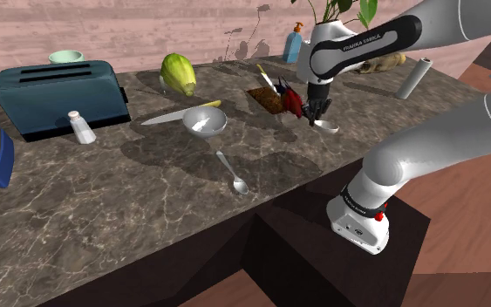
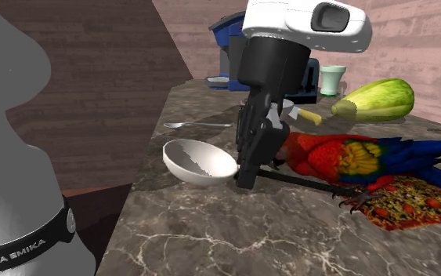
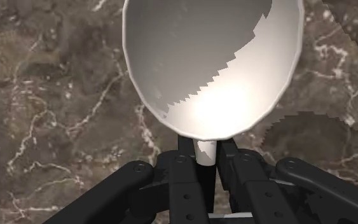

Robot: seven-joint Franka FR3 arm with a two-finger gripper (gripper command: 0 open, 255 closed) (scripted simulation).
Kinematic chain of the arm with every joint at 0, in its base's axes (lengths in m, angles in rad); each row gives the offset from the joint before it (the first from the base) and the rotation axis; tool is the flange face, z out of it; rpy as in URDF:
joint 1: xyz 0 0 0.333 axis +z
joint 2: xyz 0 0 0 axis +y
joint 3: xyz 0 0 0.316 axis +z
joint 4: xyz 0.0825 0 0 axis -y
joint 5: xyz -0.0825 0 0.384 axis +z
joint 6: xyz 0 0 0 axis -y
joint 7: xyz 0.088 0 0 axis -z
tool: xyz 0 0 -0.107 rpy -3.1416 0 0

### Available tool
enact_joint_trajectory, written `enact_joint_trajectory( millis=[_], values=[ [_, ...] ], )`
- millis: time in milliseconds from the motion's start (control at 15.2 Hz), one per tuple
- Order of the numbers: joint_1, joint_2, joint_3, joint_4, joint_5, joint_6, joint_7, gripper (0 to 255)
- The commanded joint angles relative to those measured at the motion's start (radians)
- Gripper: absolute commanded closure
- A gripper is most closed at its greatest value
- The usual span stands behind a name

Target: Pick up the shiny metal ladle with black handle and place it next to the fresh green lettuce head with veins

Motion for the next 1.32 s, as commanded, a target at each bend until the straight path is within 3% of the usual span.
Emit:
enact_joint_trajectory(
  millis=[0, 1254],
  values=[
    [0.001, -0.017, 0.002, 0.019, 0.003, -0.036, -0.003, 255],
    [0.005, -0.118, 0.018, 0.207, 0.02, -0.324, -0.028, 255]
  ],
)
